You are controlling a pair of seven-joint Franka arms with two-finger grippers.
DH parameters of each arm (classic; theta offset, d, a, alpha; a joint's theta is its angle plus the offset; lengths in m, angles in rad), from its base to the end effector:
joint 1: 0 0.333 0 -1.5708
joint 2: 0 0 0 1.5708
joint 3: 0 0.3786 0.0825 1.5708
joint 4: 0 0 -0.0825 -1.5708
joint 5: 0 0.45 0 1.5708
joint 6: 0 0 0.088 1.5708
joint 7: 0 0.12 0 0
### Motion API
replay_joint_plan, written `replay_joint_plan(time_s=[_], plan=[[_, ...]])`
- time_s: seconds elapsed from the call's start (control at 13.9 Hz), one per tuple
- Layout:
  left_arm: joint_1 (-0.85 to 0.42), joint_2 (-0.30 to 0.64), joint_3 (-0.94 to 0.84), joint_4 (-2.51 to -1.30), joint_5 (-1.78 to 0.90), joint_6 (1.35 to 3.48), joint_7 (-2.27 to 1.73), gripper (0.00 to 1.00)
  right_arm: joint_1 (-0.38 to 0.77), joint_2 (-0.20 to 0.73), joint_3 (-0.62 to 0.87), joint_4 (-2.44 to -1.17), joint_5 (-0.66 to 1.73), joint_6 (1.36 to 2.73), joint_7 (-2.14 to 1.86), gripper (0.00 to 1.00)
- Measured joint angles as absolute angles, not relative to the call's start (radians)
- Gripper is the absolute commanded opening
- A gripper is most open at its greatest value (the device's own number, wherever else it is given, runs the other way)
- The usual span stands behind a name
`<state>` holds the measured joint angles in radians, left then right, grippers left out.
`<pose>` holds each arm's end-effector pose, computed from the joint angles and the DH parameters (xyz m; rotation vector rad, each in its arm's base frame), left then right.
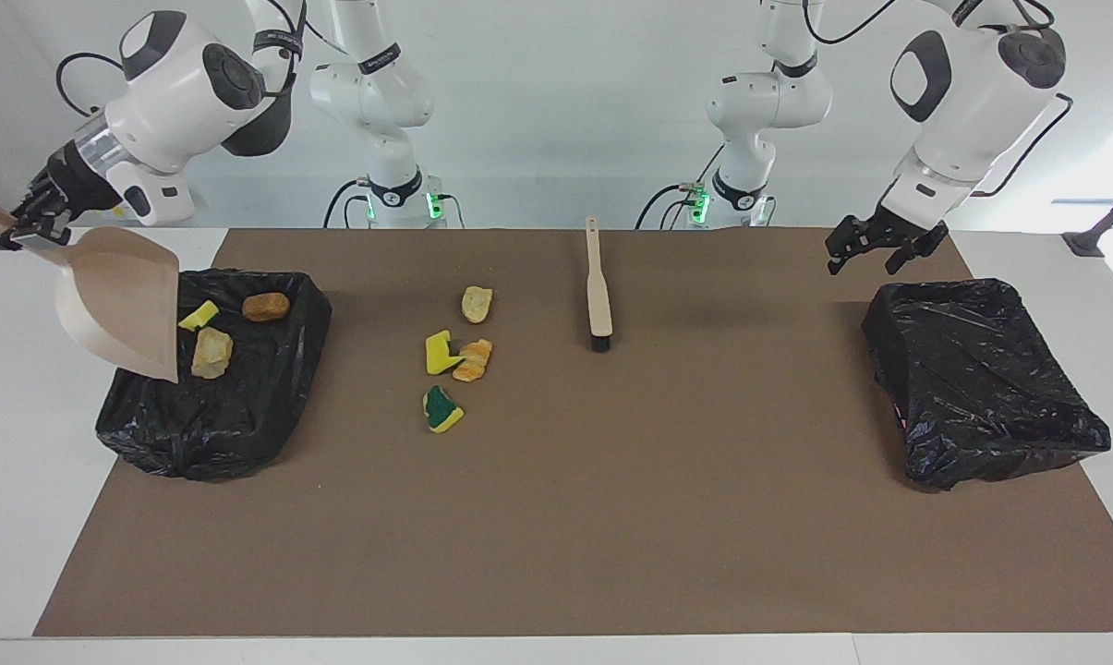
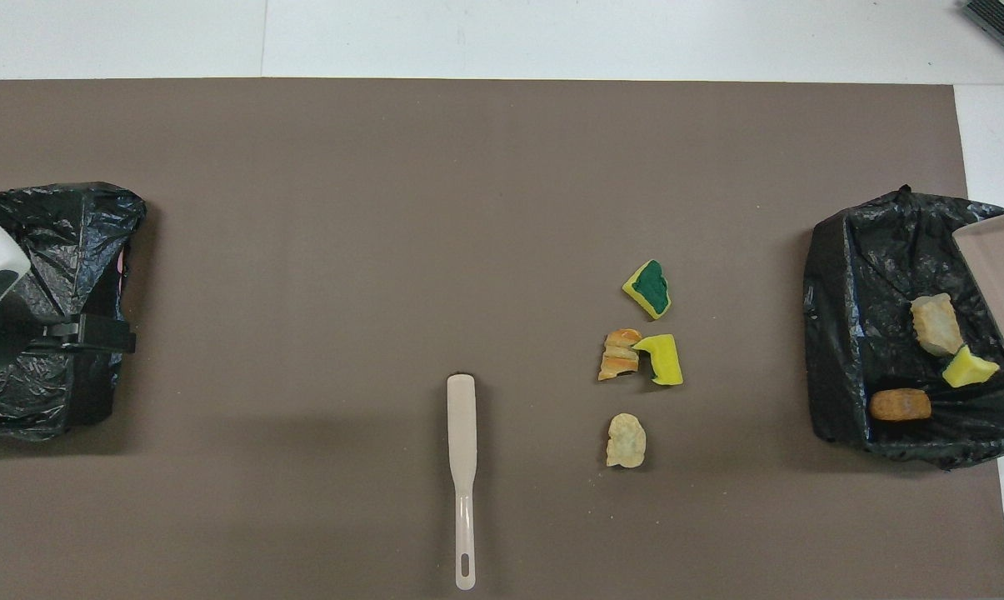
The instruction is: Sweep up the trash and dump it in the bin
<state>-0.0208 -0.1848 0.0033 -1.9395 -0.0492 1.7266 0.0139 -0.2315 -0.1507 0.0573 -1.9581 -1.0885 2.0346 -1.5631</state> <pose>0.5535 -0.0147 0.5968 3.0920 -0.0358 -0.0436 0.5837 -0.1616 0.6331 1.3670 1.7268 -0.7934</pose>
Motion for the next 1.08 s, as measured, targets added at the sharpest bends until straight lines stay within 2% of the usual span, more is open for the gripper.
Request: replay_joint_plan(time_s=[0.36,0.58,0.79,1.08], plan=[[-0.020,-0.183,0.003,-1.789,-0.044,1.615,0.015,1.00,-0.229,-0.147,0.056,-1.954,-0.789,2.033,-1.563,0.00],[-0.020,-0.182,0.004,-1.736,-0.019,1.570,0.015,1.00,-0.229,-0.125,0.062,-1.906,-0.546,1.958,-1.548,0.00],[-0.020,-0.182,-0.002,-1.702,0.020,1.508,0.015,1.00,-0.214,-0.106,0.069,-1.879,-0.403,1.896,-1.342,0.00],[-0.020,-0.177,-0.006,-1.702,0.026,1.502,0.014,1.00,-0.137,-0.104,0.072,-1.873,-0.280,1.801,-0.942,0.00]])
